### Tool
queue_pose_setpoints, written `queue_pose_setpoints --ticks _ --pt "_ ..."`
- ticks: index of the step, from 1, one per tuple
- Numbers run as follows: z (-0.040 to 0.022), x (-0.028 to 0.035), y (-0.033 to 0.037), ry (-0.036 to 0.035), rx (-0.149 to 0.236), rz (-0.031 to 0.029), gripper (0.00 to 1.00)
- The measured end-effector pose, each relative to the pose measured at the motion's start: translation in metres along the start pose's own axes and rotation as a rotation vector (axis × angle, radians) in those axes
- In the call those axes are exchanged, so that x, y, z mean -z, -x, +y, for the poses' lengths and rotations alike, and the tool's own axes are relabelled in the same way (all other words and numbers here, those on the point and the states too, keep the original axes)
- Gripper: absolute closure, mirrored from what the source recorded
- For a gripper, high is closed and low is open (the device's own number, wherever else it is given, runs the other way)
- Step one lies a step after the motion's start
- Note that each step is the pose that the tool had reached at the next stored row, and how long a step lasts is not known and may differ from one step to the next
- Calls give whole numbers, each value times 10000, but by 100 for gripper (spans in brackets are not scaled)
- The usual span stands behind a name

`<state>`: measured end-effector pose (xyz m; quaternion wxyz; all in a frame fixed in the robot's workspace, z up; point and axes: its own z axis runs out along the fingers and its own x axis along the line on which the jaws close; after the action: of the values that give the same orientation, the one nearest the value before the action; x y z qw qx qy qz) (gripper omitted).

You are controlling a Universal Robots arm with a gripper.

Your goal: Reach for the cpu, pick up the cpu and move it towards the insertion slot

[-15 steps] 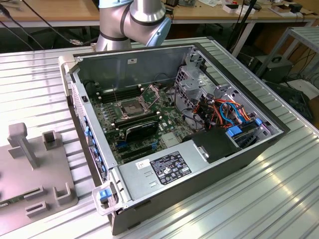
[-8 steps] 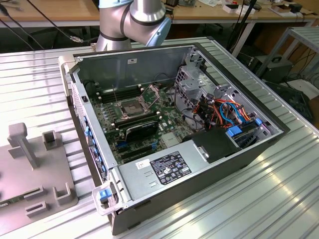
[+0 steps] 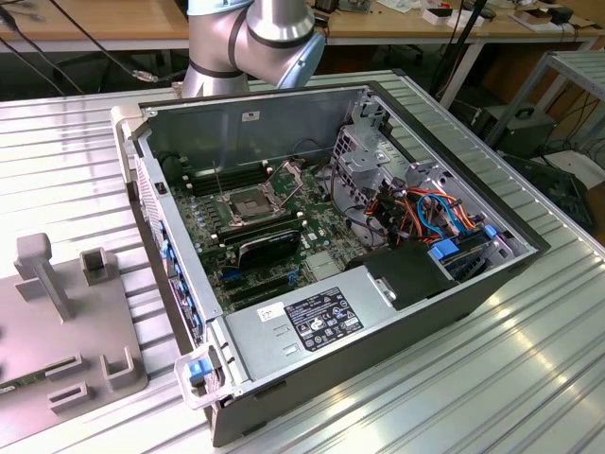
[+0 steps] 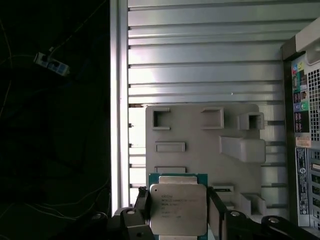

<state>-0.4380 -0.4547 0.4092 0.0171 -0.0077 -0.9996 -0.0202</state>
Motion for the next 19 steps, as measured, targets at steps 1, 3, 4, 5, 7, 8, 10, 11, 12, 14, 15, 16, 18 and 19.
queue_pose_setpoints --ticks 1,3,4,5,7,8,10,11,12,14,15,16,18,19 --pt "0 1 34 -1 0 0 45" --pt "2 3 100 0 0 0 45" --pt "2 4 120 0 1 0 45" --pt "2 5 152 0 0 0 45" --pt "3 7 191 -1 0 0 45" --pt "3 7 213 -1 0 0 45" --pt "5 9 270 0 -1 0 45" --pt "5 9 290 0 -1 -1 45" --pt "6 12 348 -1 -1 1 45" --pt "6 14 421 0 0 0 45" --pt "7 15 456 0 0 0 45" --pt "7 16 484 0 0 0 45" --pt "9 18 538 0 0 -1 45" --pt "9 19 567 0 0 0 45"
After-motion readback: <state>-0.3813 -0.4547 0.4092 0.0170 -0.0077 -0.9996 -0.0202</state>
